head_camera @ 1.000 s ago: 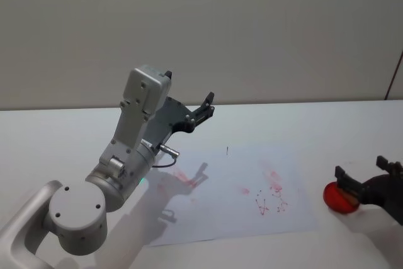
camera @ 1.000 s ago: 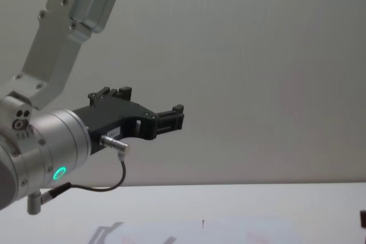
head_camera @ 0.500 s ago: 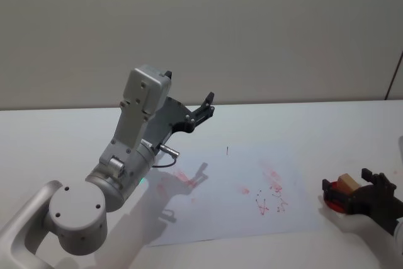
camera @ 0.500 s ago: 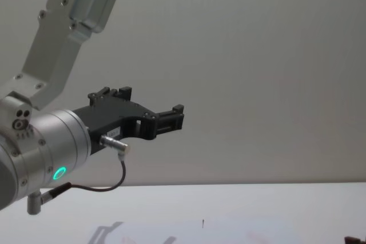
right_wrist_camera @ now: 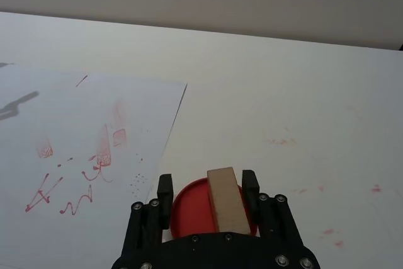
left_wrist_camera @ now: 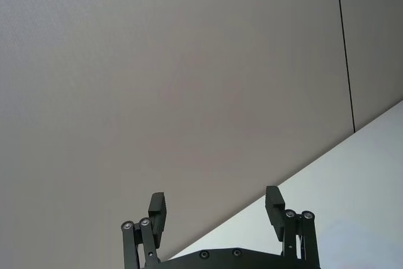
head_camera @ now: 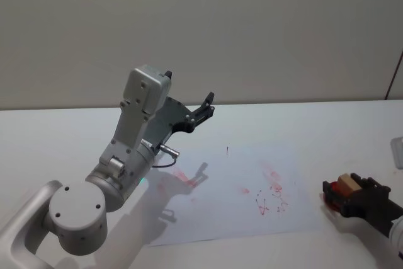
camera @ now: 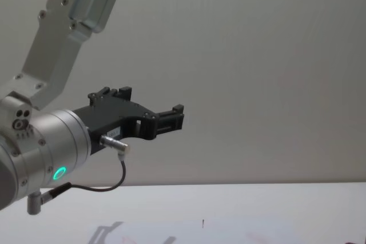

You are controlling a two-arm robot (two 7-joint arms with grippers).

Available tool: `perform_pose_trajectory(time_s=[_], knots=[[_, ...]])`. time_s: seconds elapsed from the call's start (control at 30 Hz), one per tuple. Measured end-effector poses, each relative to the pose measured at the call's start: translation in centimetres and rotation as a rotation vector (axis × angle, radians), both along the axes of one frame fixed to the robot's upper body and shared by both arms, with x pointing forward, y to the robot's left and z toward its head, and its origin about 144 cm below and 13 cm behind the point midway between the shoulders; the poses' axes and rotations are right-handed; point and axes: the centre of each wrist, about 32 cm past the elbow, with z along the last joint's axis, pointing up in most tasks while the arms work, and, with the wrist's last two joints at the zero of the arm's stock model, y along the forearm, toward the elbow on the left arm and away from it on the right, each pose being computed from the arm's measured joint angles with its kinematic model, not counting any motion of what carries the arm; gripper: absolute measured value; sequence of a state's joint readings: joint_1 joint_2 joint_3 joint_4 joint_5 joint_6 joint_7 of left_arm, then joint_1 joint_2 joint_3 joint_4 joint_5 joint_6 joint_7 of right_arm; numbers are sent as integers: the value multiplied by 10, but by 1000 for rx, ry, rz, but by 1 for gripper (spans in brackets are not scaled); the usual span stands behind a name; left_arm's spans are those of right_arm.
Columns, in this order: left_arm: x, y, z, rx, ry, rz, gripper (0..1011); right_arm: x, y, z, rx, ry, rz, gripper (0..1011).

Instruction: Use the one hand to pick up the stamp and affix it onto the A4 paper.

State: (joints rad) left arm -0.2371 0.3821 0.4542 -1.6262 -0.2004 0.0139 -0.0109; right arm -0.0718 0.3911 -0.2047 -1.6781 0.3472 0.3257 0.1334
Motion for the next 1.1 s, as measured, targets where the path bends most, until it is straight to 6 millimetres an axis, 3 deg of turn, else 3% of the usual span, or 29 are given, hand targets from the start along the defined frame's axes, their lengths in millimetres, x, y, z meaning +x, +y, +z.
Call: perform_pose_trajectory(time_s=[0.27,0.37,0.5,1.1], knots=[[0,0,0,0,0,0,1001,1,1,-1,-2,5,3,475],[0,0,0,0,0,0,1001,1,1,-1,-2,6,4,331],[0,0,0,0,0,0,1001,1,1,-1,-3,7,4,225],[0,0,0,0,0,0,1001,11,2,10,-22,-56,59,219]])
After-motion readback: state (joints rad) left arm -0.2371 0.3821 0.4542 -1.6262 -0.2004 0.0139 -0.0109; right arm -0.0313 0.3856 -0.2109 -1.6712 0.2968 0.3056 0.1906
